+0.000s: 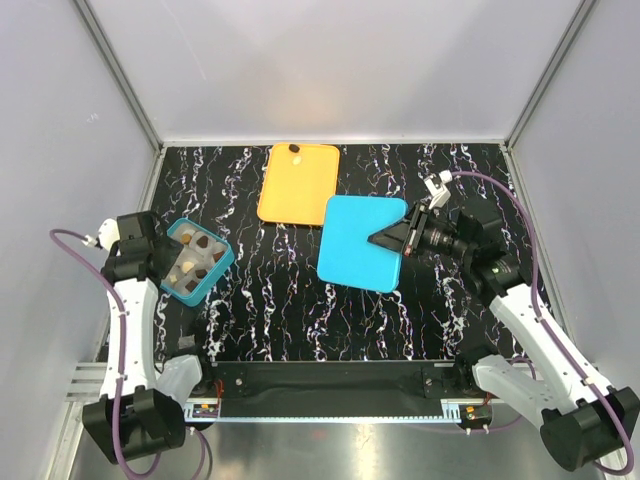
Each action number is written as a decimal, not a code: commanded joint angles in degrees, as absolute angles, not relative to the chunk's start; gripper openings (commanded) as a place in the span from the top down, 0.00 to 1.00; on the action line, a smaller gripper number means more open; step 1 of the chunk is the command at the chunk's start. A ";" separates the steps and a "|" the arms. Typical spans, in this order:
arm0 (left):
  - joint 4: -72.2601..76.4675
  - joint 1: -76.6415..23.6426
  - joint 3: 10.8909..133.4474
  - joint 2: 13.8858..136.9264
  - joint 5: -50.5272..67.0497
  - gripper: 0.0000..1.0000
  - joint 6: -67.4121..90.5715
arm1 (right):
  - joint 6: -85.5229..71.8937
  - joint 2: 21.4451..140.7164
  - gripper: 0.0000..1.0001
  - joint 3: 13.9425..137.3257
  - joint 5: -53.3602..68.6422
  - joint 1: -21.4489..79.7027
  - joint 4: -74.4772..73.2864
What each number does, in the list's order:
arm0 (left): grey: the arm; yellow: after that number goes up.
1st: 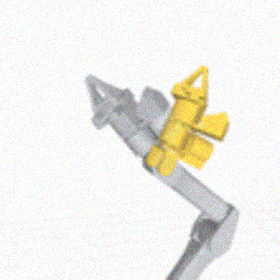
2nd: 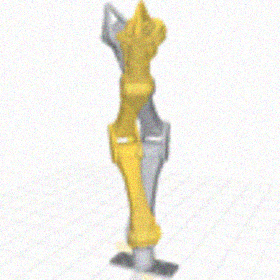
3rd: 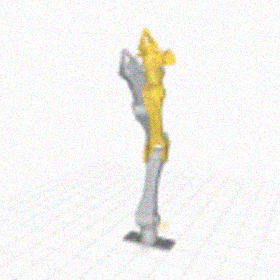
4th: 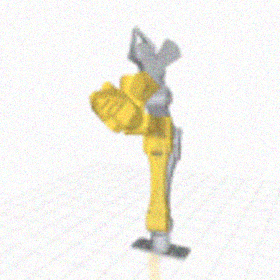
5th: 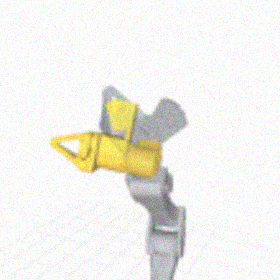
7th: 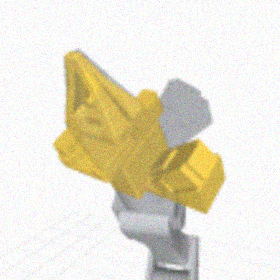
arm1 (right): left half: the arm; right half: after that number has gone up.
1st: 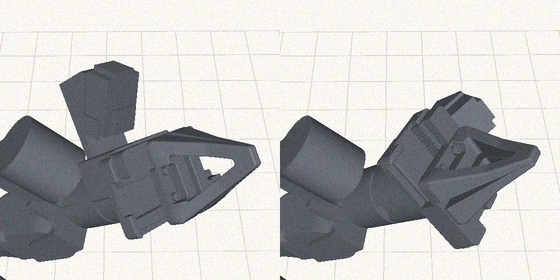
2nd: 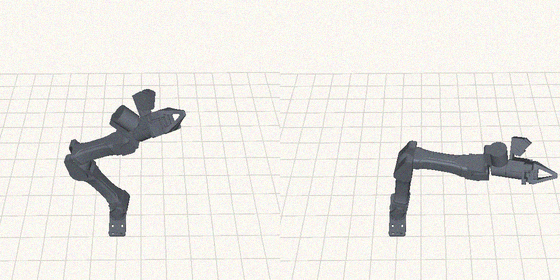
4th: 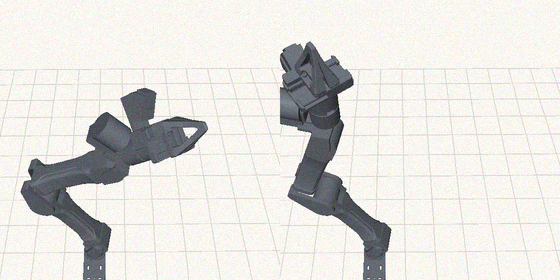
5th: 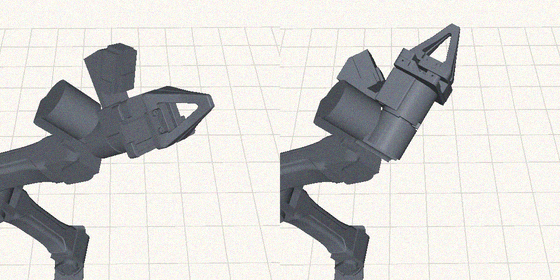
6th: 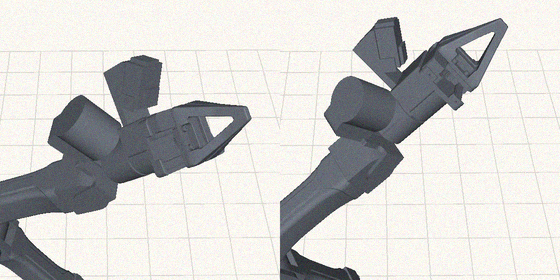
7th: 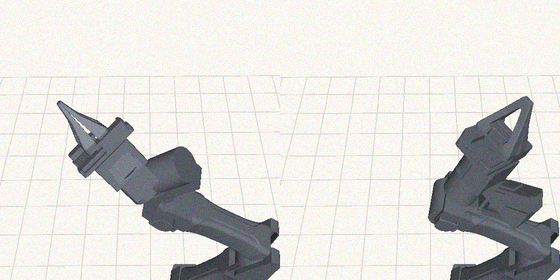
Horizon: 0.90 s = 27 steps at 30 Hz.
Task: Pack the chocolate
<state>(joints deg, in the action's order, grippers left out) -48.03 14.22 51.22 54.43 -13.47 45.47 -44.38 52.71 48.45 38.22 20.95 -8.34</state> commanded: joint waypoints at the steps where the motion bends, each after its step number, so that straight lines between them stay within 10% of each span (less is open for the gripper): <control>1: -52.02 14.41 51.15 53.08 -23.37 0.32 51.67 | -43.51 51.16 0.99 48.08 40.16 21.00 -5.36; 13: -45.70 14.42 41.75 55.01 -17.05 0.53 56.78 | -42.80 47.56 0.99 47.20 38.50 21.01 -8.79; 27: -44.74 13.71 37.53 54.68 -10.11 0.53 57.30 | -40.26 46.32 0.99 46.76 37.00 21.01 -11.69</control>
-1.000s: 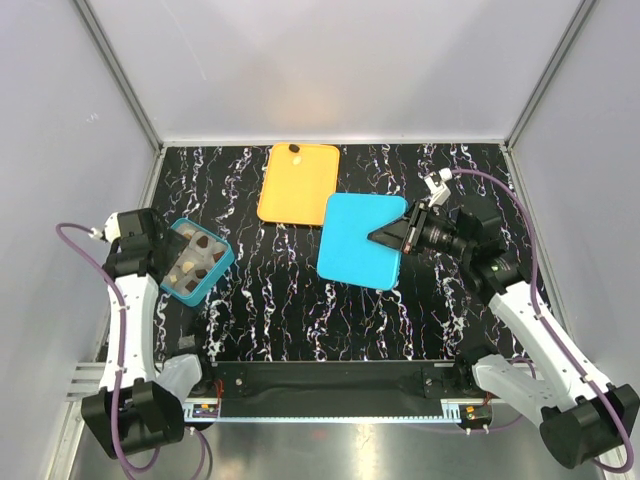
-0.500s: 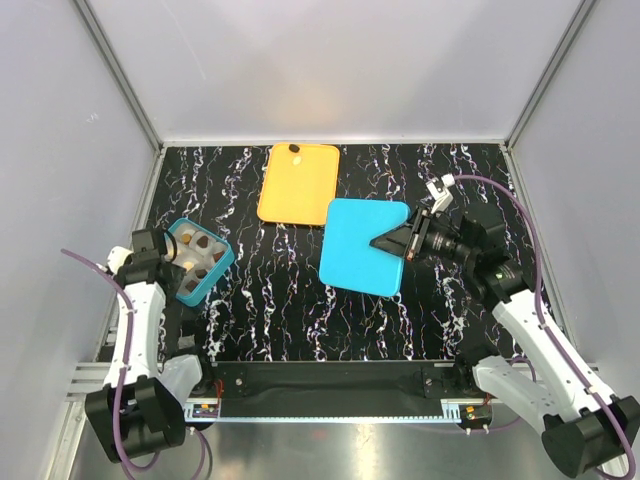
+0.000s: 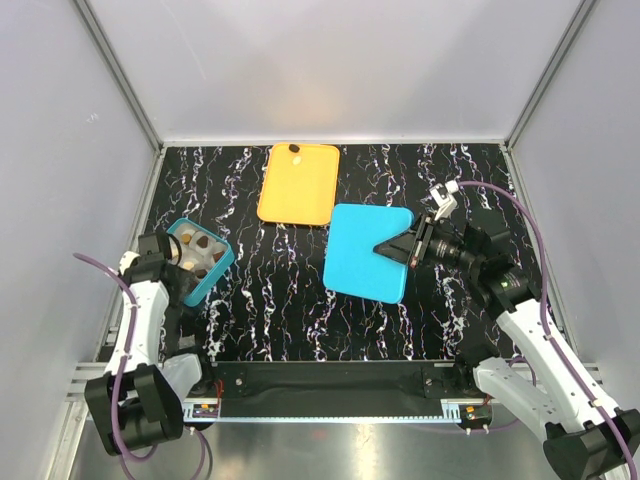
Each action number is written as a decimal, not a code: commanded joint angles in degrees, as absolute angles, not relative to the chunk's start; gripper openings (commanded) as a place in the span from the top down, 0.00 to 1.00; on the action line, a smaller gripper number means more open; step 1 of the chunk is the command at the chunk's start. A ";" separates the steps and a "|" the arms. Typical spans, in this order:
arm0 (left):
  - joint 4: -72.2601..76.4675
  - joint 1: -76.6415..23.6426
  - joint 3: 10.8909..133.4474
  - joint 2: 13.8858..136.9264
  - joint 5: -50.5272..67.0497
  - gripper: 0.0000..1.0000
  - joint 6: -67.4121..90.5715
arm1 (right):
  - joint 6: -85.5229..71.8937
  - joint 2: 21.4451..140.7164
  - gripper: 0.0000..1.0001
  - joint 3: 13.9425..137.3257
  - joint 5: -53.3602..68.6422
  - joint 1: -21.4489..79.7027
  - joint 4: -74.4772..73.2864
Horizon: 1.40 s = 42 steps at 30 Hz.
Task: Pack the chocolate
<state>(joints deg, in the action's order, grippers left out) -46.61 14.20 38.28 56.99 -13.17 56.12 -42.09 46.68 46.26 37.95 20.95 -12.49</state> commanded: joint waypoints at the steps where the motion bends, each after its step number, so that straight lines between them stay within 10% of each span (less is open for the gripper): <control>1: -44.65 12.84 37.18 54.41 -9.76 0.54 57.57 | -39.99 46.23 0.99 46.58 36.57 20.92 -11.69; 42: -46.76 7.03 41.31 61.35 -22.76 0.50 63.72 | -35.69 45.17 0.99 46.85 33.40 21.01 -16.44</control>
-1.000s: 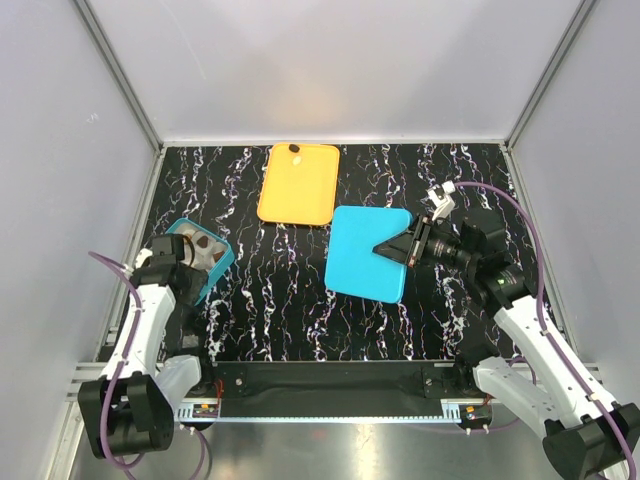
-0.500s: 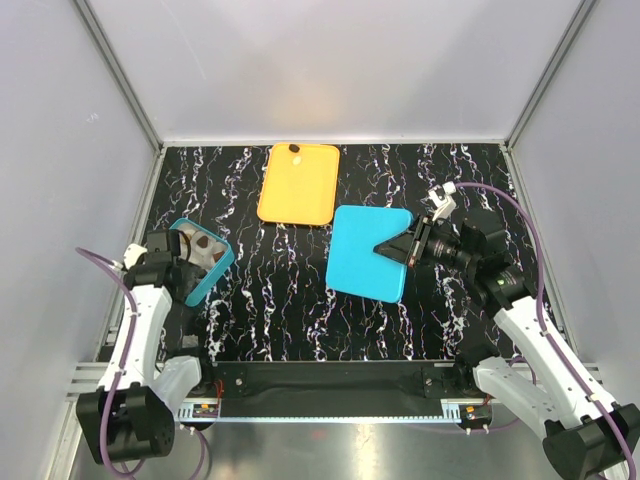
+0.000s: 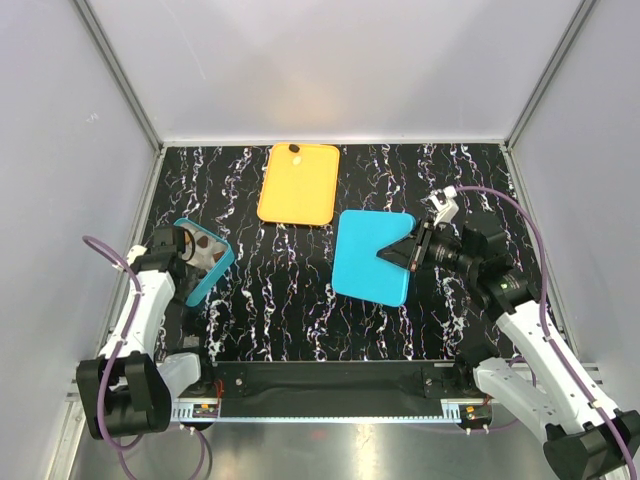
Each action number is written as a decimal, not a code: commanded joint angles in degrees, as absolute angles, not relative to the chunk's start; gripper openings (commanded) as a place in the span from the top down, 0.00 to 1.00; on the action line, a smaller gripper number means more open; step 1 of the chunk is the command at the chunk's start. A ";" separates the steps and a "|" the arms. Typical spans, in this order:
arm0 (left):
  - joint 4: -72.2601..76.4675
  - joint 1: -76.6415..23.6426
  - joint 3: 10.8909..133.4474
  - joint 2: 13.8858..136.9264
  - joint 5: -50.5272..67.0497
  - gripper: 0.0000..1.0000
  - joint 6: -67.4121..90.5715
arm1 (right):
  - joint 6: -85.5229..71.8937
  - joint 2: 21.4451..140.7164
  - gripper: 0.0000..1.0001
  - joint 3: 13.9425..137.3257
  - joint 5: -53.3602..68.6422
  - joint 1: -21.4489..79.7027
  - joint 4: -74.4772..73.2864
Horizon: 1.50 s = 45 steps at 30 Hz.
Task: Pack the chocolate
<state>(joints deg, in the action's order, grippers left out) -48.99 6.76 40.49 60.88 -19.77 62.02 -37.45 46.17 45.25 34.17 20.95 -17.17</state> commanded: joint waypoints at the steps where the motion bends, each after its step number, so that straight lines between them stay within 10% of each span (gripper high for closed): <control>1: -46.84 6.94 41.22 61.52 -22.94 0.50 63.81 | -35.60 45.35 0.99 46.85 33.40 21.01 -16.35; 34: -48.07 -6.59 39.20 59.86 -11.43 0.61 74.08 | -35.95 48.16 0.99 47.02 31.56 21.01 -14.51; 45: -55.81 -8.70 54.72 56.08 -19.15 0.14 70.15 | -59.06 61.33 1.00 43.50 21.74 22.76 19.40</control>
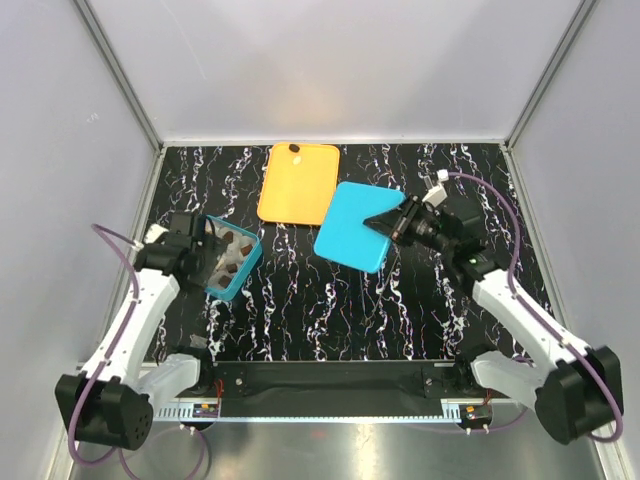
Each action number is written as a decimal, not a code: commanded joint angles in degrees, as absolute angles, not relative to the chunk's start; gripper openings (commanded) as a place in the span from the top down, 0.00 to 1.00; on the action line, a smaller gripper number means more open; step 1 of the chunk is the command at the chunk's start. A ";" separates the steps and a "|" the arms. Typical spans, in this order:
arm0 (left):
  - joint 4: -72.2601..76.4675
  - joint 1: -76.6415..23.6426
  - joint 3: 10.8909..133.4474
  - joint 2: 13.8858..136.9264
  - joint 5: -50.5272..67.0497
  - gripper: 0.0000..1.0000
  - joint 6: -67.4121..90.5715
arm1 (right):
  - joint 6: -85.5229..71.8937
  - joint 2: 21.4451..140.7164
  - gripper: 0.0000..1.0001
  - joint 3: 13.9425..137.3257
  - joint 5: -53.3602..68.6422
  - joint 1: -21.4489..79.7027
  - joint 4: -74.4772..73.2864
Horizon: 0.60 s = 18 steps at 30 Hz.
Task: Pack the chocolate
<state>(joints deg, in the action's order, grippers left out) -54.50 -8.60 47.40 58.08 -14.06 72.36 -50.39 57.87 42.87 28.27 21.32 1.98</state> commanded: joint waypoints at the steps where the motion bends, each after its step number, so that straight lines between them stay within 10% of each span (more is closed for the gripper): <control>1: -54.85 -8.70 56.50 56.07 -20.64 0.03 65.70 | -59.15 62.65 1.00 44.38 19.97 23.72 20.12; 18: -45.62 9.57 72.95 62.04 -2.91 0.01 28.57 | -63.01 113.45 1.00 84.01 -1.83 51.49 40.07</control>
<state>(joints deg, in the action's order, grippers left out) -50.26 5.67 72.51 60.55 -9.13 34.24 -60.36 109.12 78.08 4.60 49.01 30.13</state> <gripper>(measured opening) 0.988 0.196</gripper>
